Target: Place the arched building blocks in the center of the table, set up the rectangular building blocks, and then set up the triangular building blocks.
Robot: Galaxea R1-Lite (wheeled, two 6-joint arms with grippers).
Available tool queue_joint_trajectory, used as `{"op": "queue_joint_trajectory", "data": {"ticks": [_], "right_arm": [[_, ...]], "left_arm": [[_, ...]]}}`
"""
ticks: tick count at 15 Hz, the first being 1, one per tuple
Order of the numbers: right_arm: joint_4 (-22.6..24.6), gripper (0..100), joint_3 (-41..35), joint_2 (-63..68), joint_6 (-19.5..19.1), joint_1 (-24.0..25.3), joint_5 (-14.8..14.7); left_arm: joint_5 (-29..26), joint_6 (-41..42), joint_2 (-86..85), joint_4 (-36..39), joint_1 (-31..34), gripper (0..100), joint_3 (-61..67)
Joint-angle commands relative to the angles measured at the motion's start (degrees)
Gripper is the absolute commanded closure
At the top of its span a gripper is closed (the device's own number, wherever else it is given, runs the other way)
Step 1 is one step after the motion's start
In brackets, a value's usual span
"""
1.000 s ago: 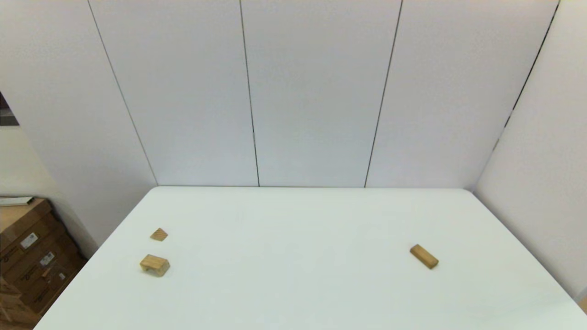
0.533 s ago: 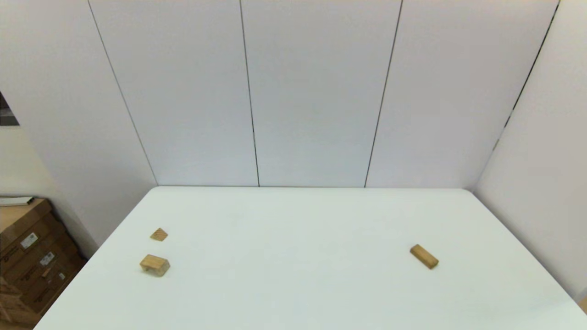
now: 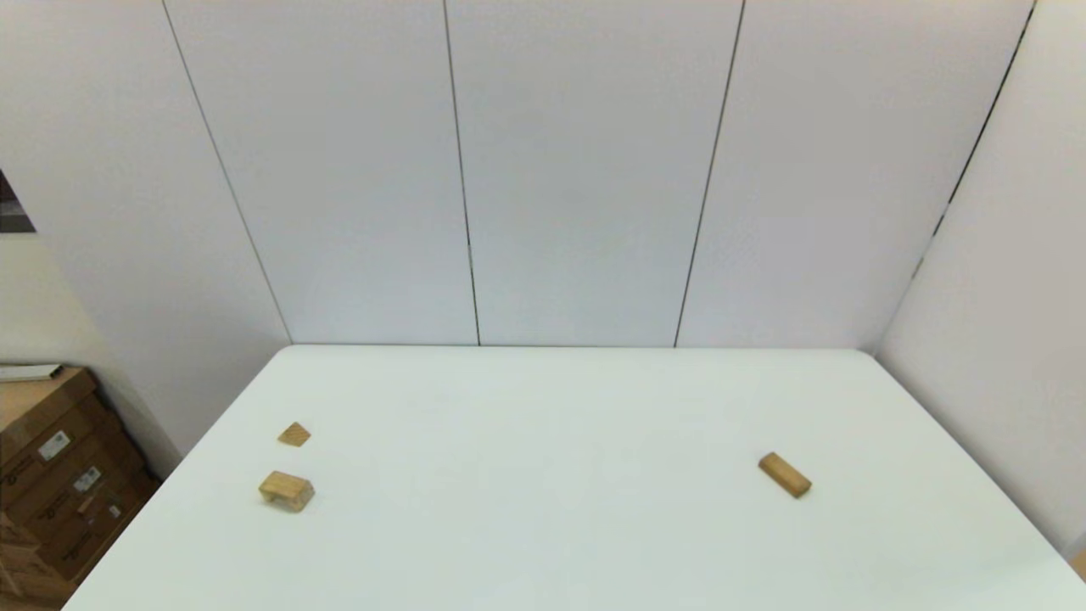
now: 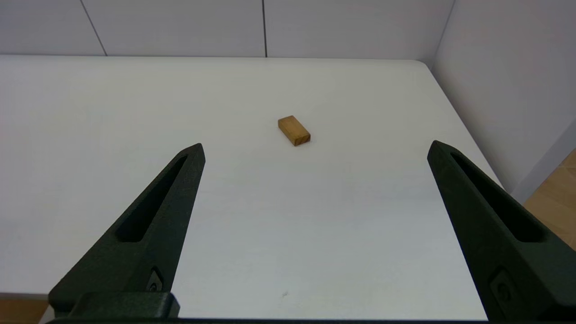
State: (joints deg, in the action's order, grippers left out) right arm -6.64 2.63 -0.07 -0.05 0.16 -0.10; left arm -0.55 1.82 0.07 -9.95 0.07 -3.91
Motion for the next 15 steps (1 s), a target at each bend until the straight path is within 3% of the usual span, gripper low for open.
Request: {"op": "queue_joint_trajectory", "data": {"ticks": [1, 4, 6, 8, 12, 15], "right_arm": [[-0.04, 0, 0.00, 0.07, -0.04, 0.02, 0.01], [-0.04, 0, 0.00, 0.07, -0.04, 0.02, 0.01], [-0.04, 0, 0.00, 0.07, -0.04, 0.02, 0.01], [-0.04, 0, 0.00, 0.07, -0.04, 0.02, 0.01], [-0.04, 0, 0.00, 0.07, -0.04, 0.02, 0.01], [-0.04, 0, 0.00, 0.07, -0.04, 0.02, 0.01]], "left_arm": [[0.11, -0.32, 0.01, -0.07, 0.01, 0, -0.04], [-0.07, -0.41, 2.04, -1.57, 0.01, 0, -2.06], [-0.07, -0.76, 16.45, -7.28, 0.01, 0, -10.68], [0.02, -4.28, 37.02, -6.66, 0.01, 0, -17.27], [0.02, -6.21, 70.94, 1.69, 0.10, 0, -19.99], [-0.15, -6.21, 85.71, 9.95, 0.01, 0, -20.26]]}}
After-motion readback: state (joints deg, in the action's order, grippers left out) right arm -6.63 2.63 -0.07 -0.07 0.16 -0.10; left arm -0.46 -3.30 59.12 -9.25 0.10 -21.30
